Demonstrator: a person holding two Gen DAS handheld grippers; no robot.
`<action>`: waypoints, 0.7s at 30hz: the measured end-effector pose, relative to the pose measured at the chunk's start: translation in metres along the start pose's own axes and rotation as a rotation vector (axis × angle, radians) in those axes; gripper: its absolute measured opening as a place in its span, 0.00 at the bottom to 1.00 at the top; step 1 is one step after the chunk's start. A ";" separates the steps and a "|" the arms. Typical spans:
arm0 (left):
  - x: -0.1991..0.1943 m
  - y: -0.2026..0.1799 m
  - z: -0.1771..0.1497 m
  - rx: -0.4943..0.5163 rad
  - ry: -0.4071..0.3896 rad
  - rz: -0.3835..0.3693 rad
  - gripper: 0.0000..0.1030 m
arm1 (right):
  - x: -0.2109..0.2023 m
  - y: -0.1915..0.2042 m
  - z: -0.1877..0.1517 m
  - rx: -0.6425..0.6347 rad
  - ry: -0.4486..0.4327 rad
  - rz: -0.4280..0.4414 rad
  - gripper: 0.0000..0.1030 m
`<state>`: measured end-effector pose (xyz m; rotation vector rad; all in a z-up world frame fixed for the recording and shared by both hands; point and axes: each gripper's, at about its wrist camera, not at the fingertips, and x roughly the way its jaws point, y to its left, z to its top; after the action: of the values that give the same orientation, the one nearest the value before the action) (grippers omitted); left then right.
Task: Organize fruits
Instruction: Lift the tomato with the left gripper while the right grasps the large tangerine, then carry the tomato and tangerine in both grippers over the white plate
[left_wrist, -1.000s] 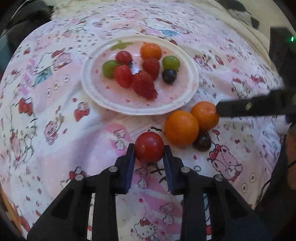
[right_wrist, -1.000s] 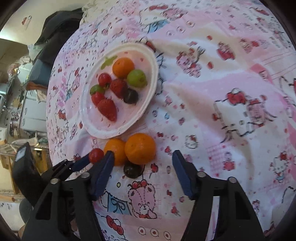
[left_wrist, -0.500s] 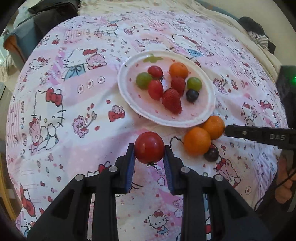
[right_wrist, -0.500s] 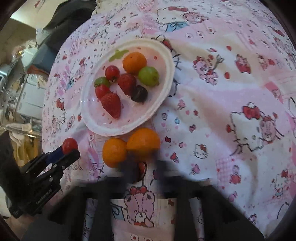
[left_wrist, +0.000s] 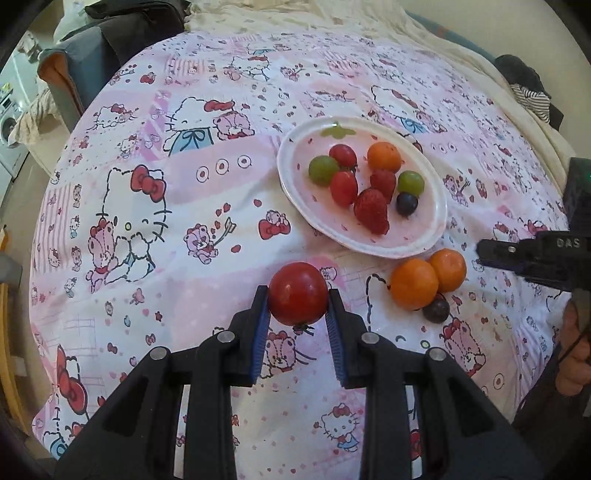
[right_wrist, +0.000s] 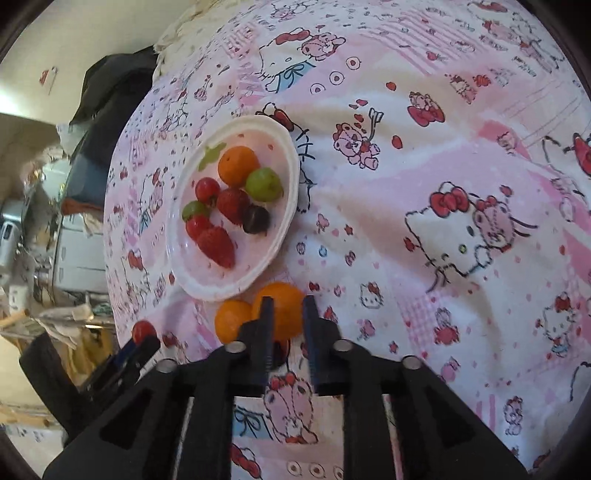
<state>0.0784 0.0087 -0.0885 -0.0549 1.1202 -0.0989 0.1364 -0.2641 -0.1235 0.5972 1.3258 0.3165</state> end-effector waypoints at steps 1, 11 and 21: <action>0.000 0.001 0.001 -0.003 -0.001 -0.004 0.25 | 0.004 0.000 0.002 0.013 0.012 0.007 0.31; 0.005 -0.004 0.008 -0.012 0.001 -0.023 0.25 | 0.056 0.001 0.002 0.010 0.081 0.004 0.43; -0.002 0.000 0.015 -0.040 -0.034 -0.018 0.25 | 0.025 -0.004 -0.003 0.011 0.037 0.037 0.40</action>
<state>0.0913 0.0092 -0.0804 -0.1026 1.0878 -0.0913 0.1384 -0.2533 -0.1471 0.6283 1.3537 0.3527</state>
